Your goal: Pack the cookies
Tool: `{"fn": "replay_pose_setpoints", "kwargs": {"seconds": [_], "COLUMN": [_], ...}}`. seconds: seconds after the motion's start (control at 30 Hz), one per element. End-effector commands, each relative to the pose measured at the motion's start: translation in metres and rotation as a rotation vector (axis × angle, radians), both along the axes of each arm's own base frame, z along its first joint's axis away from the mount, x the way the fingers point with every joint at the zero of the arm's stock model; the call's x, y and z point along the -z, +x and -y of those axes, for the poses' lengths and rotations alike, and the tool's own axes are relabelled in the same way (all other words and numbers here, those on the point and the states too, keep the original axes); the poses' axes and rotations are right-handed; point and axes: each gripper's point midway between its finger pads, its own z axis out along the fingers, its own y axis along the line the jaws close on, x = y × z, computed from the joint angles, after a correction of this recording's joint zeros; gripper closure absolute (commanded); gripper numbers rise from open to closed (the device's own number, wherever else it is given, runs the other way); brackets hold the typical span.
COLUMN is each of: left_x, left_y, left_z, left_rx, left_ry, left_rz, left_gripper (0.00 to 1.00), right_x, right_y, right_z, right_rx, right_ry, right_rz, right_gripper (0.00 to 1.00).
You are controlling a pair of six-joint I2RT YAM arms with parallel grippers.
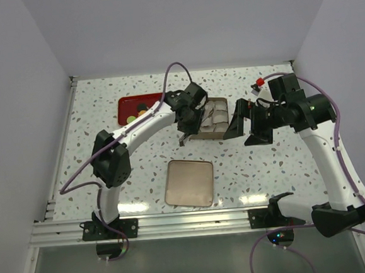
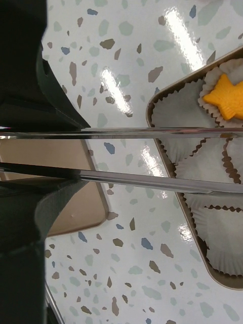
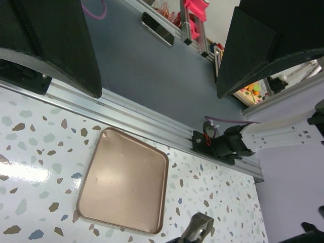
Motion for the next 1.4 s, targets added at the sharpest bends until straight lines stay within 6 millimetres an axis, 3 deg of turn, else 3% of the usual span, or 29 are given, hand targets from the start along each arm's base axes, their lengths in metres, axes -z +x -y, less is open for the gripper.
{"fn": "replay_pose_setpoints", "kwargs": {"seconds": [0.0,0.63,0.83,0.97,1.13,1.23,1.37], "left_x": [0.004,0.023,0.005,-0.021,-0.051,-0.060,-0.055], "left_y": [0.005,0.011,0.016,0.027,0.042,0.048,0.061], "left_z": [0.016,0.010,0.013,0.017,-0.006,-0.043,-0.103], "left_rx": [-0.010,-0.046,-0.054,-0.069,-0.124,-0.190,-0.300], "left_ry": [-0.024,0.050,0.034,0.021,-0.008,-0.013,0.037], "left_rz": [0.018,0.016,0.043,0.084,0.112,0.119,0.116], "left_gripper": [0.68,0.50,0.45,0.45,0.44,0.44,0.44], "right_x": [-0.006,-0.002,-0.002,-0.001,0.000,0.000,0.000], "right_y": [-0.002,-0.003,-0.003,-0.002,-0.003,-0.002,0.000], "right_z": [0.003,0.003,0.002,0.001,0.001,0.001,0.000], "right_rx": [0.009,-0.016,-0.027,-0.030,-0.030,-0.031,-0.034], "right_ry": [-0.001,-0.007,-0.006,-0.005,-0.005,-0.006,-0.002], "right_rz": [0.025,0.017,0.014,0.010,0.006,0.007,0.007], "right_gripper": [0.01,0.01,0.01,0.01,0.01,0.01,0.01]}}
